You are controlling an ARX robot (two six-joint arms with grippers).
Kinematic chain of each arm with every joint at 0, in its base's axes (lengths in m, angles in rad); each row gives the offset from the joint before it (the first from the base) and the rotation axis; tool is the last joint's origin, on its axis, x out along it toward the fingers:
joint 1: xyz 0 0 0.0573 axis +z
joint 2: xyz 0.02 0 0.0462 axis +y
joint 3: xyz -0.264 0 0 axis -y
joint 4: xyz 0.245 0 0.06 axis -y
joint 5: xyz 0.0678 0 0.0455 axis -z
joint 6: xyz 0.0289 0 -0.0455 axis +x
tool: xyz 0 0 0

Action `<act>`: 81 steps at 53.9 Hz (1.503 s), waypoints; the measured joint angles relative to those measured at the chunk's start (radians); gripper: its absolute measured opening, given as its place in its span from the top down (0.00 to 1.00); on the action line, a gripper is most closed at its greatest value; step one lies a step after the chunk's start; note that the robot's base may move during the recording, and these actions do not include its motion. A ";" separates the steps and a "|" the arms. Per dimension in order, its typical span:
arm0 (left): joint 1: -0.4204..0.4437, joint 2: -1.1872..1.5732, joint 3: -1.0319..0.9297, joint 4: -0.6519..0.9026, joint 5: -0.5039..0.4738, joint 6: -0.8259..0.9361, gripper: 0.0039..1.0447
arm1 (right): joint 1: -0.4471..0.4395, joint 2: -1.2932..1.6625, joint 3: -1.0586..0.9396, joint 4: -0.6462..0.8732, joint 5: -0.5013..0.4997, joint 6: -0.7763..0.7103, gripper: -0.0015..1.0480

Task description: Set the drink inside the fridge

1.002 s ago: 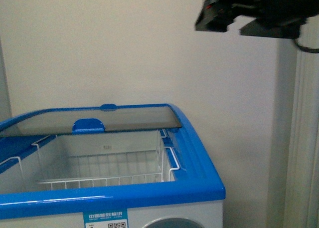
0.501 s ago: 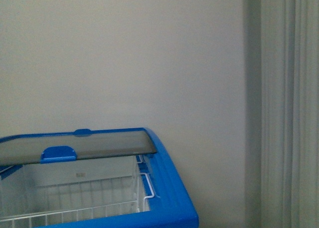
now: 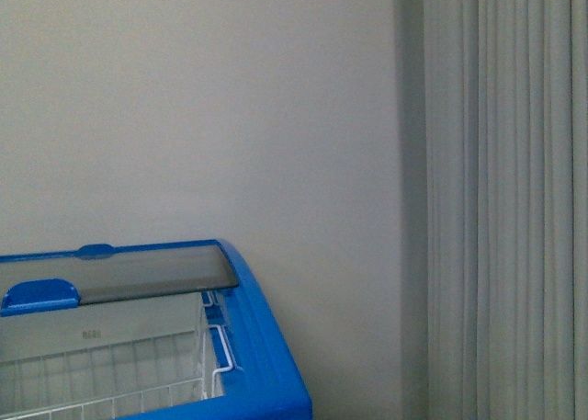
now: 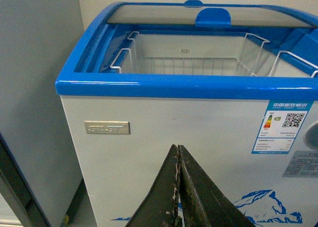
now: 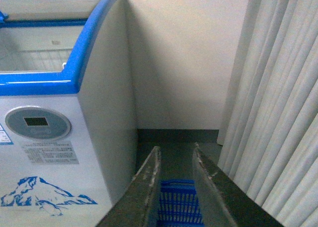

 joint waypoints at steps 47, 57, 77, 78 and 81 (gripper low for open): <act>0.000 0.000 0.000 0.000 0.000 0.000 0.98 | 0.000 -0.137 -0.132 0.032 -0.001 -0.006 0.97; 0.000 0.000 0.000 0.000 0.000 0.000 0.98 | 0.001 -0.137 -0.132 0.032 -0.001 -0.006 0.97; 0.000 0.000 0.000 0.000 0.000 0.000 0.48 | 0.000 -0.137 -0.132 0.032 -0.001 -0.007 0.43; 0.000 0.000 0.000 0.000 0.000 0.000 0.45 | 0.000 -0.137 -0.132 0.032 -0.001 -0.007 0.42; 0.000 0.000 0.000 0.000 0.000 0.000 0.38 | 0.001 -0.137 -0.132 0.032 -0.001 -0.007 0.34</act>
